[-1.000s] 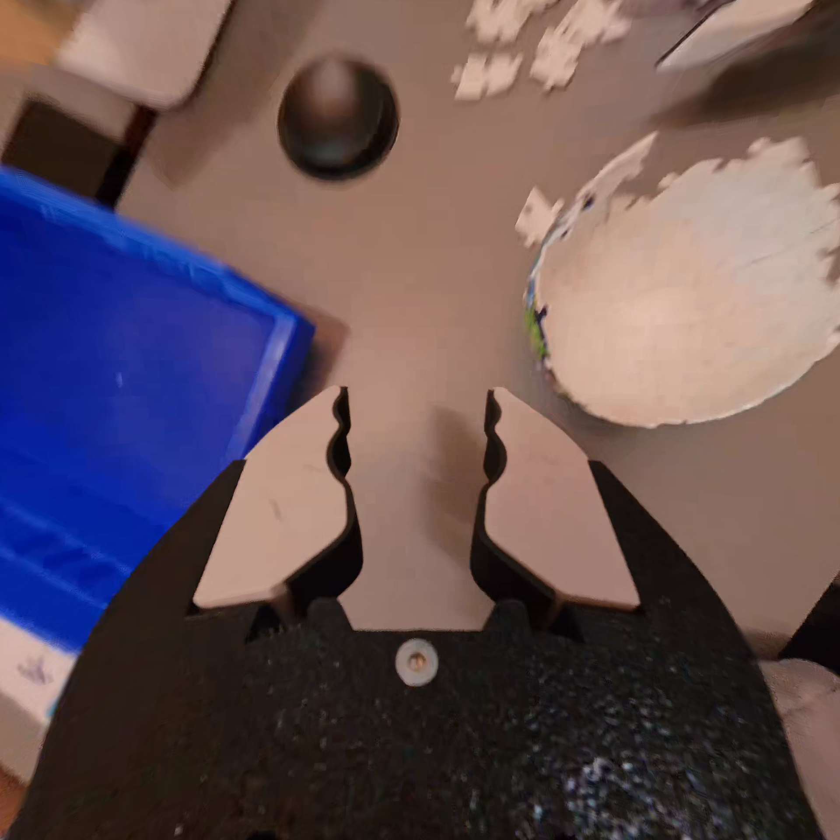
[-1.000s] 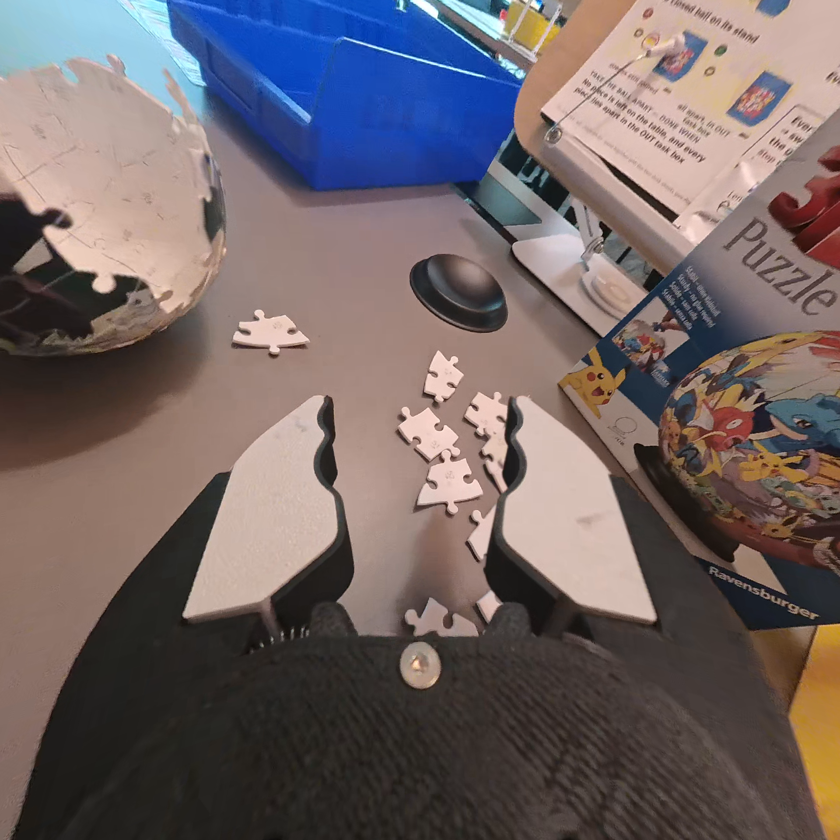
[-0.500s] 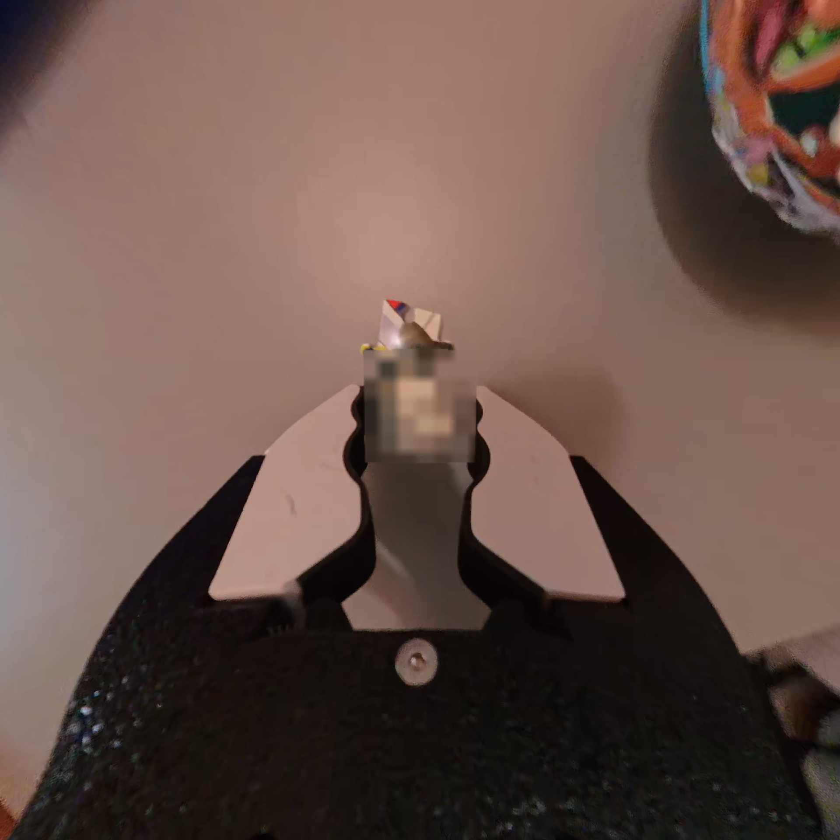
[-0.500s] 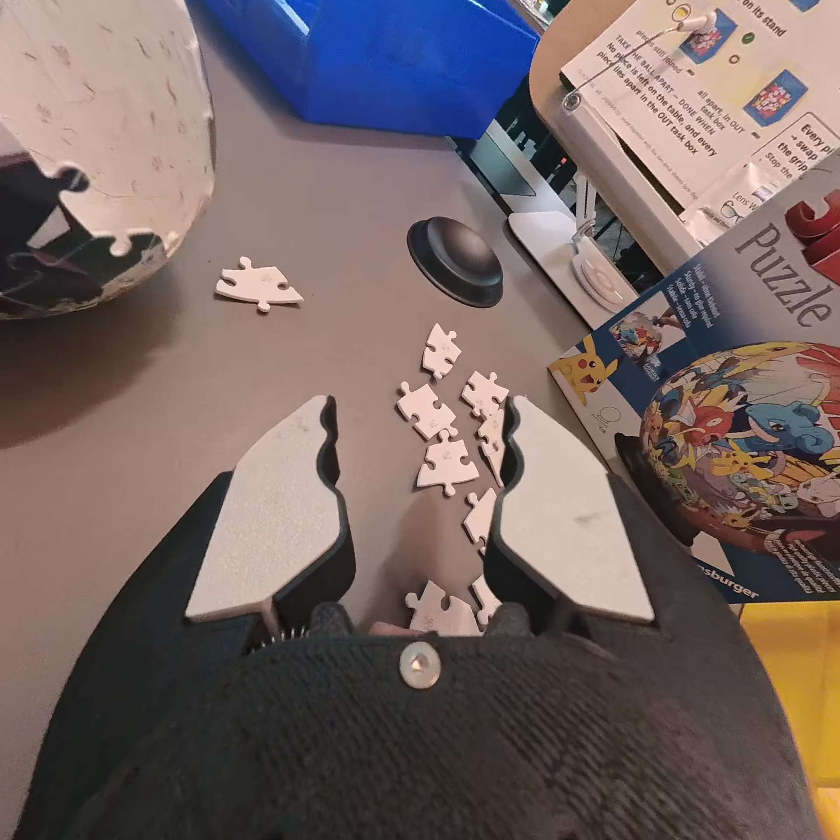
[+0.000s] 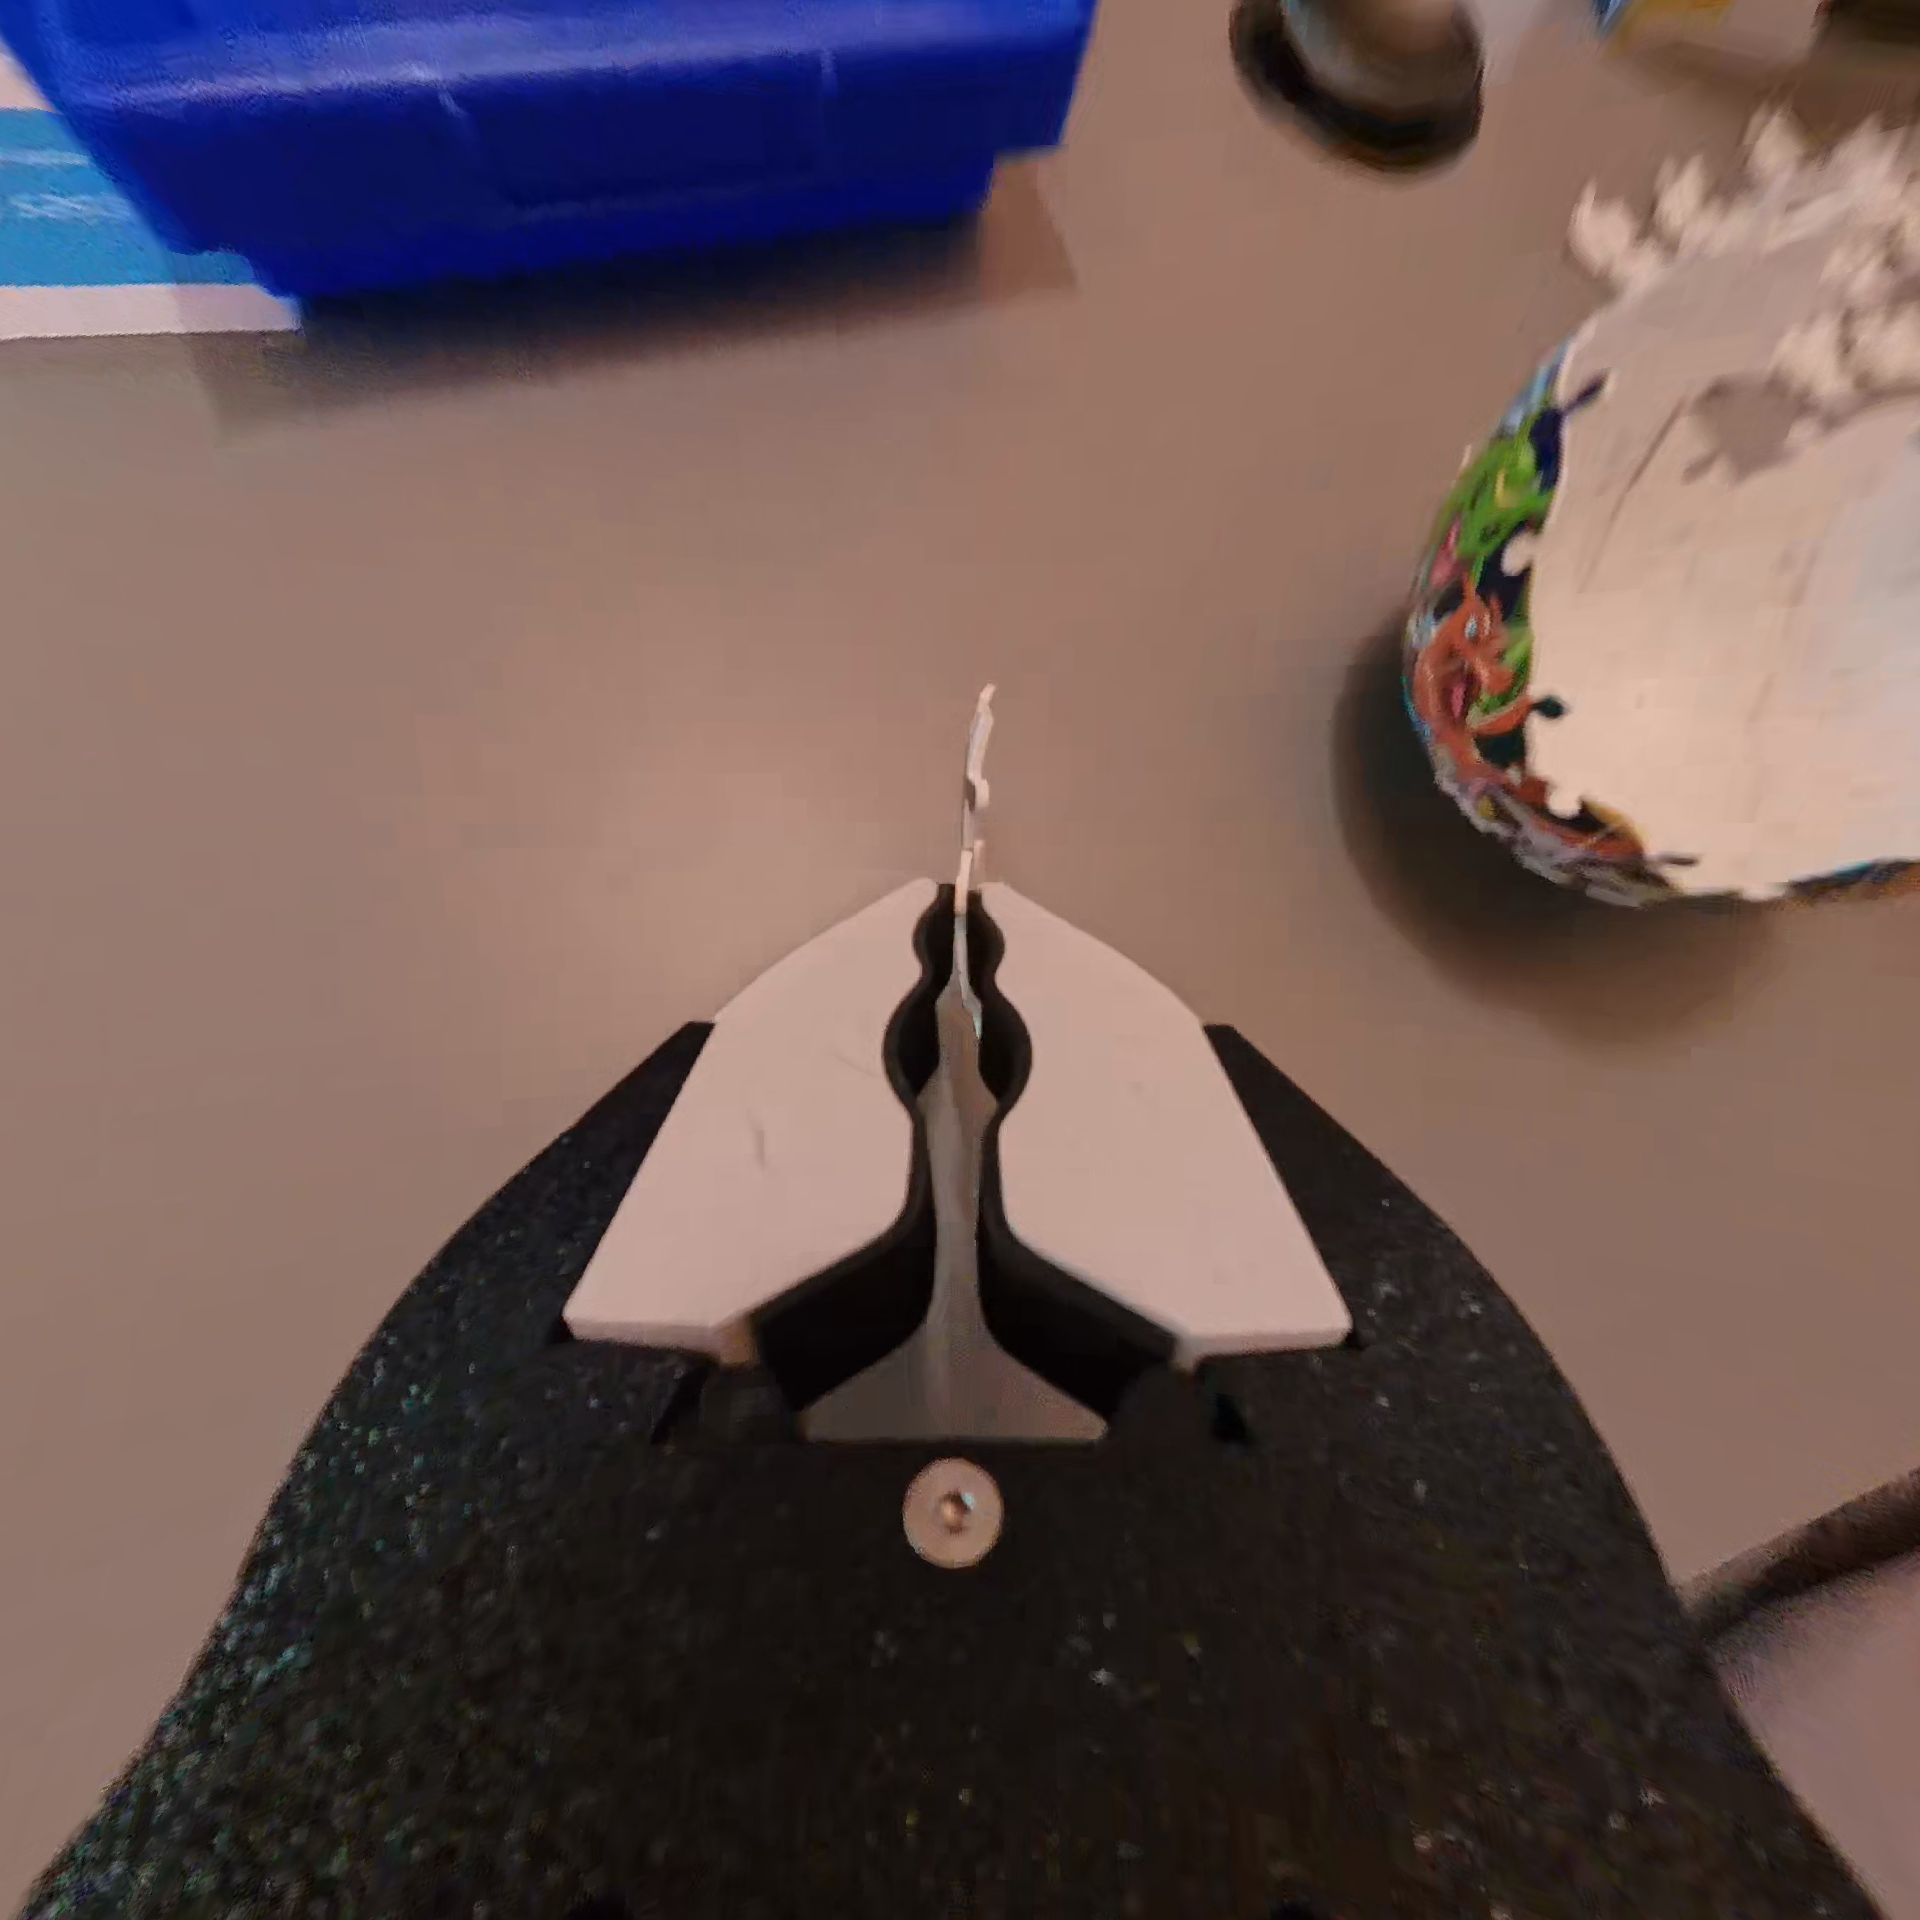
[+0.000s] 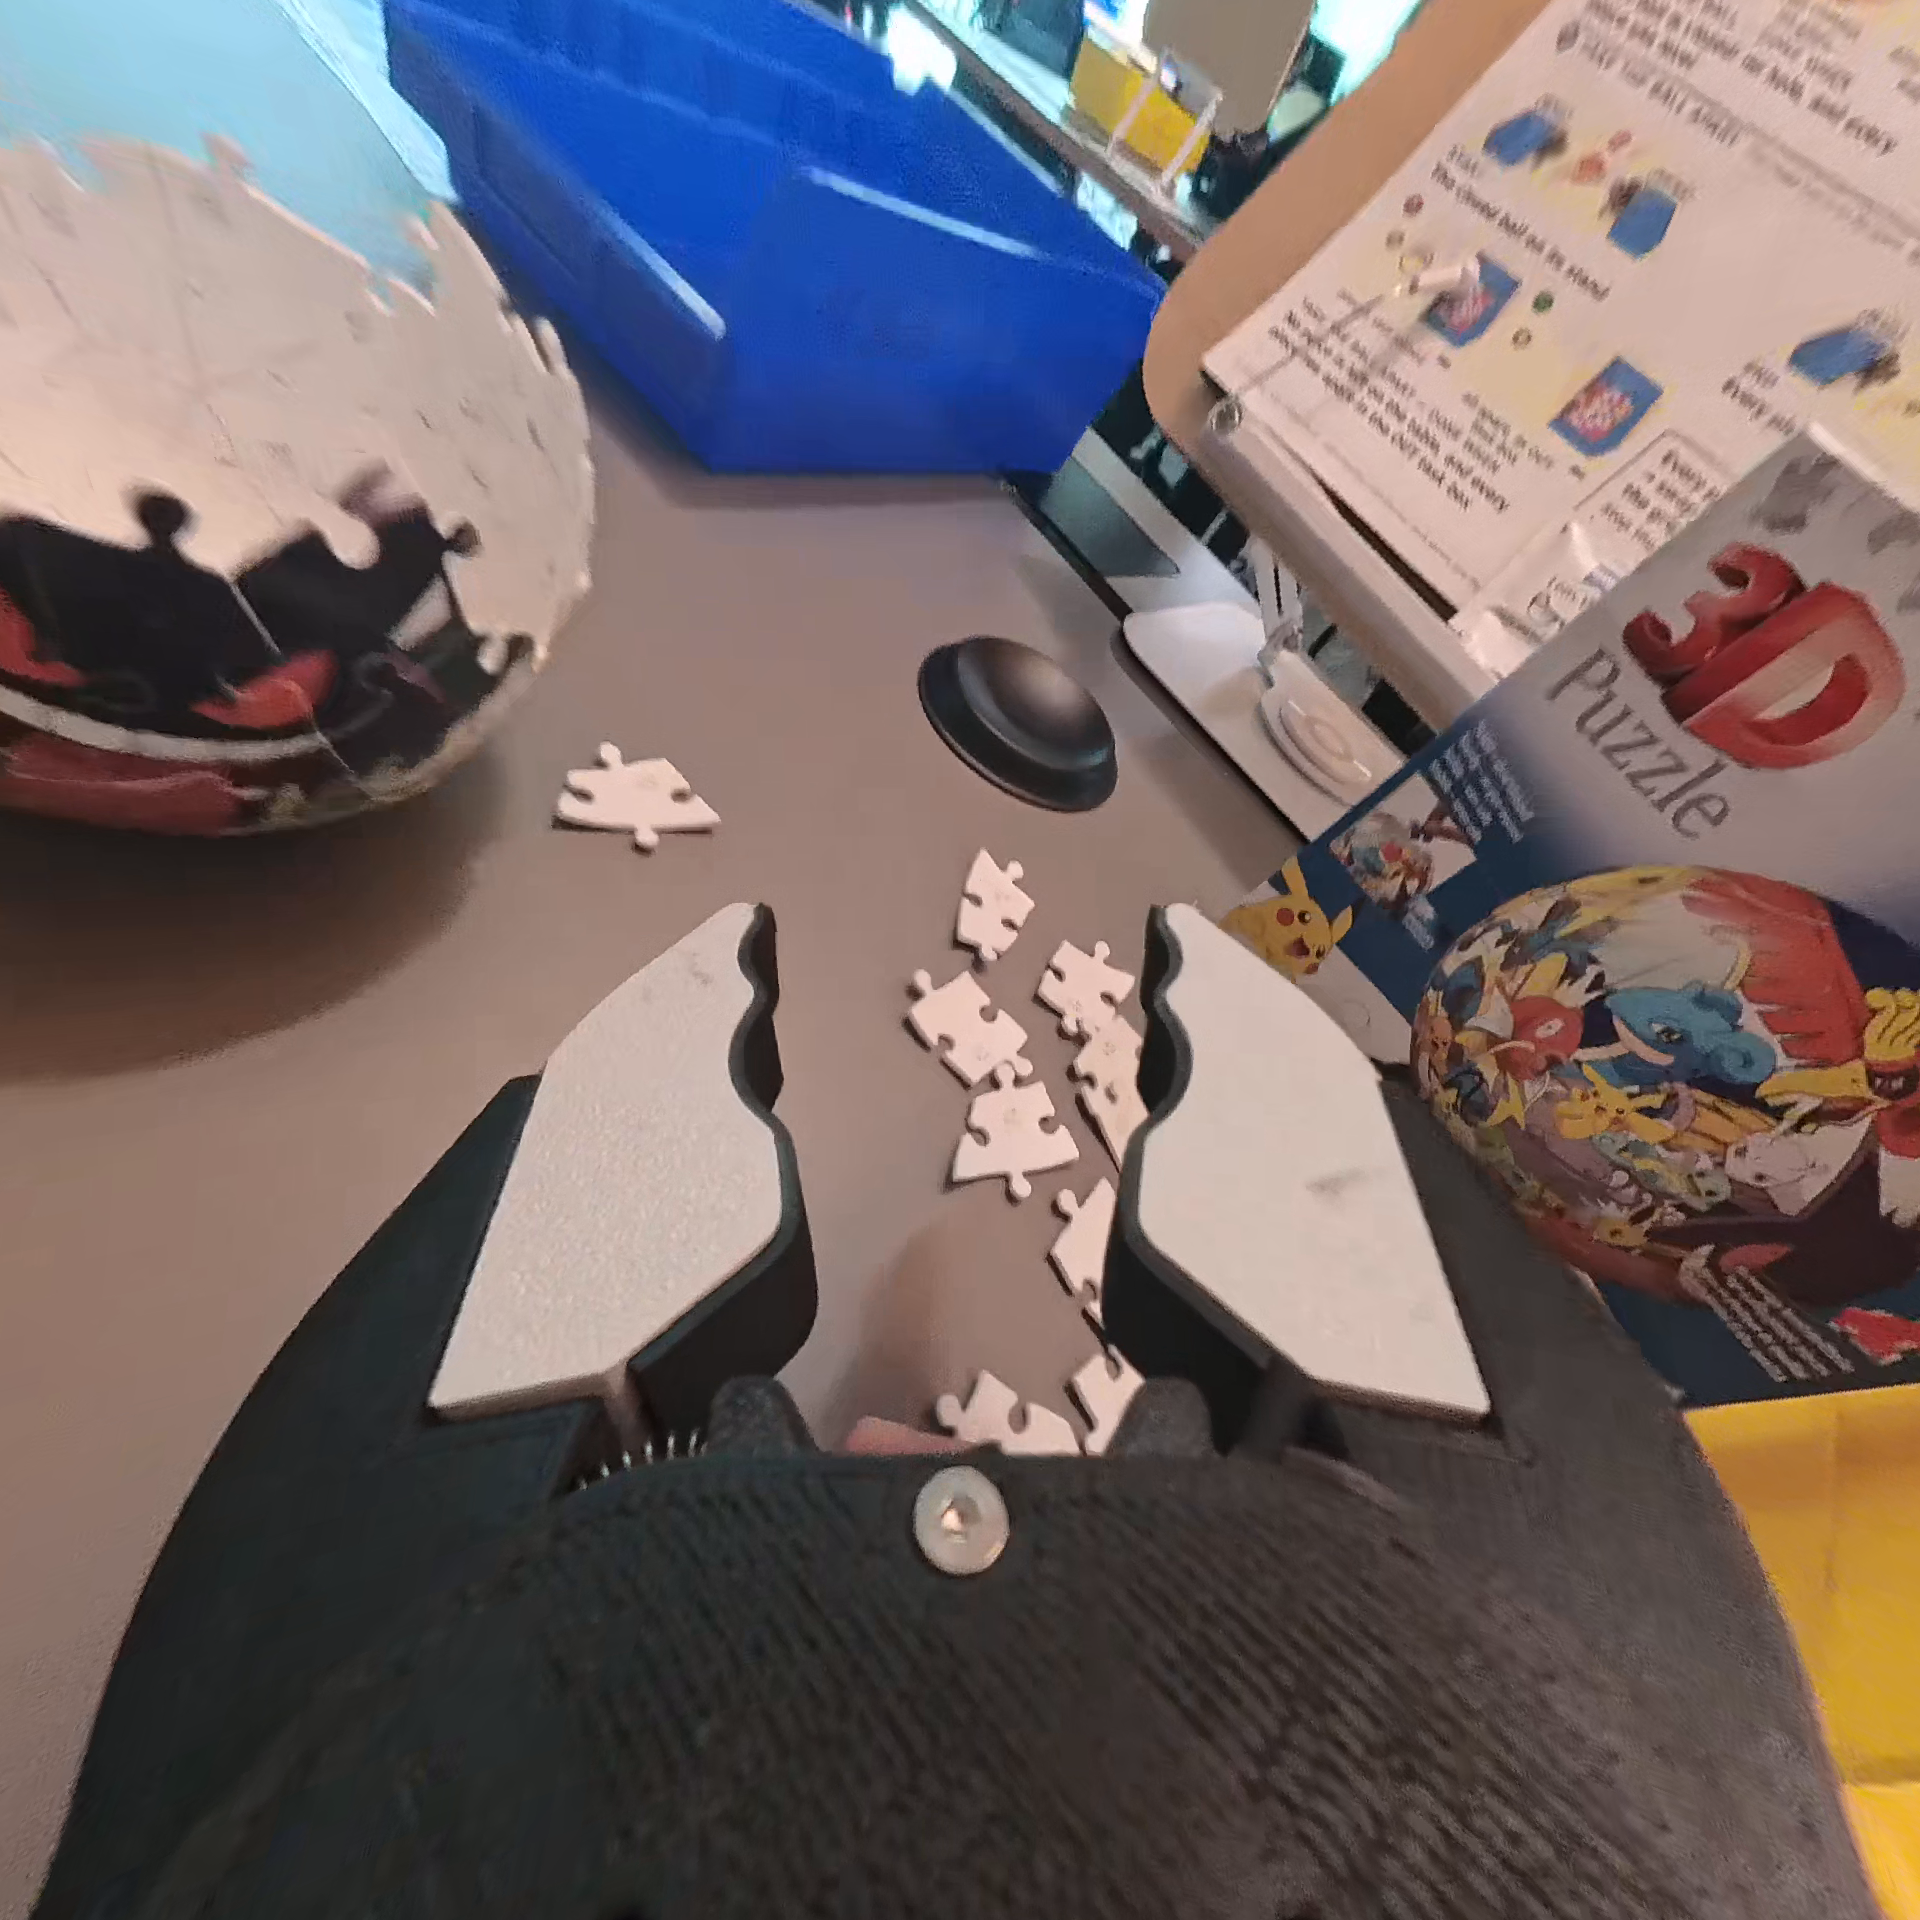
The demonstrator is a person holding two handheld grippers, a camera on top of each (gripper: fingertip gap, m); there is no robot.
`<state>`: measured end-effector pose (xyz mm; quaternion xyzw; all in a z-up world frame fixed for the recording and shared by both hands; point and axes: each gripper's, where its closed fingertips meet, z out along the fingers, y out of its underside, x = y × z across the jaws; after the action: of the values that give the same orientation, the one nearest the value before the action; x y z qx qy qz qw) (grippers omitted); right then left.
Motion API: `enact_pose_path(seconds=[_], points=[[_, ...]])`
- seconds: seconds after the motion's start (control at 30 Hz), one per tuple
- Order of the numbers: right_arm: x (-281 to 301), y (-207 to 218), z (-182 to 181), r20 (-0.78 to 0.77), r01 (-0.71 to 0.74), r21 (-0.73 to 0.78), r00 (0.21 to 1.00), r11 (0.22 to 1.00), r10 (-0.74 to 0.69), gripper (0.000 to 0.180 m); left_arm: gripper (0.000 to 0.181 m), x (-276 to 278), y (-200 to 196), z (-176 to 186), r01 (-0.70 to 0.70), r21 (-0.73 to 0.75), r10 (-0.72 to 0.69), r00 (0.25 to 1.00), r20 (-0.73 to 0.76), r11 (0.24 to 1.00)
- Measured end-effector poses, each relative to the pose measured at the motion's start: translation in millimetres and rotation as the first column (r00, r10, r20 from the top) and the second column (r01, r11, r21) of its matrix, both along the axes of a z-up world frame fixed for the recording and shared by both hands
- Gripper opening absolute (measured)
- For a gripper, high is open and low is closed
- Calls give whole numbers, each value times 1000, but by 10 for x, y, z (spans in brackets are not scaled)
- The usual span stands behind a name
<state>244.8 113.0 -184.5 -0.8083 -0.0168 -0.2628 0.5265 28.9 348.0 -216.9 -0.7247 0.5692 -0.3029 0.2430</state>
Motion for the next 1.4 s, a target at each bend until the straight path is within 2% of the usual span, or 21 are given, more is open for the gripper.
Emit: enact_pose_path(seconds=[0.03,0.13,0.23,0.33,0.43,0.5,0.6,0.7,0.87,0.93,1.0,1.1,1.27,1.37,1.4], points=[[-40,14,41,3,-13,18,1000,1000,13,67,1,-9,13,66,-20,-46,23,998,57,999],[-243,57,200,30,-102,57,994,993,101,67,1,18,-127,469,19,-236,59,945,321,972],[-566,94,447,-25,-237,189,969,953,245,67,1,30,-450,957,194,-377,55,828,559,906],[-987,82,726,-197,-362,379,868,852,456,70,1,90,-863,1224,346,-370,-13,745,667,863],[-1227,25,1038,-321,-347,550,752,760,576,69,1,195,-1279,1322,460,-315,-131,710,692,830],[-1308,-10,1162,-345,-335,594,715,732,608,54,1,276,-1487,1385,516,-276,-195,683,704,811],[-1369,3,1174,-349,-343,561,727,753,591,50,1,379,-1772,1493,609,-239,-281,632,722,756],[-1353,-2,1223,-268,-368,549,773,751,575,48,1,492,-1971,1491,676,-191,-397,612,684,712],[-1198,29,1461,-167,-455,493,787,741,594,44,1,706,-1943,1479,664,73,-589,600,542,744],[-1077,124,1544,-139,-477,451,797,754,588,40,1,804,-1858,1500,627,151,-605,618,501,765],[-1057,226,1591,-151,-529,408,765,745,626,35,1,886,-1767,1534,587,204,-600,630,494,784],[-1076,383,1572,-133,-597,328,738,732,662,28,1,923,-1732,1539,582,191,-581,614,535,791],[-1148,620,1280,-97,-689,117,709,715,698,22,1,965,-1712,1426,617,124,-574,613,543,777],[-1146,745,1199,-134,-702,79,696,708,705,2,1,996,-1651,1343,615,86,-550,624,554,784],[-1159,776,1161,-149,-715,69,682,695,716,2,1,1015,-1632,1324,614,61,-535,630,563,787]])
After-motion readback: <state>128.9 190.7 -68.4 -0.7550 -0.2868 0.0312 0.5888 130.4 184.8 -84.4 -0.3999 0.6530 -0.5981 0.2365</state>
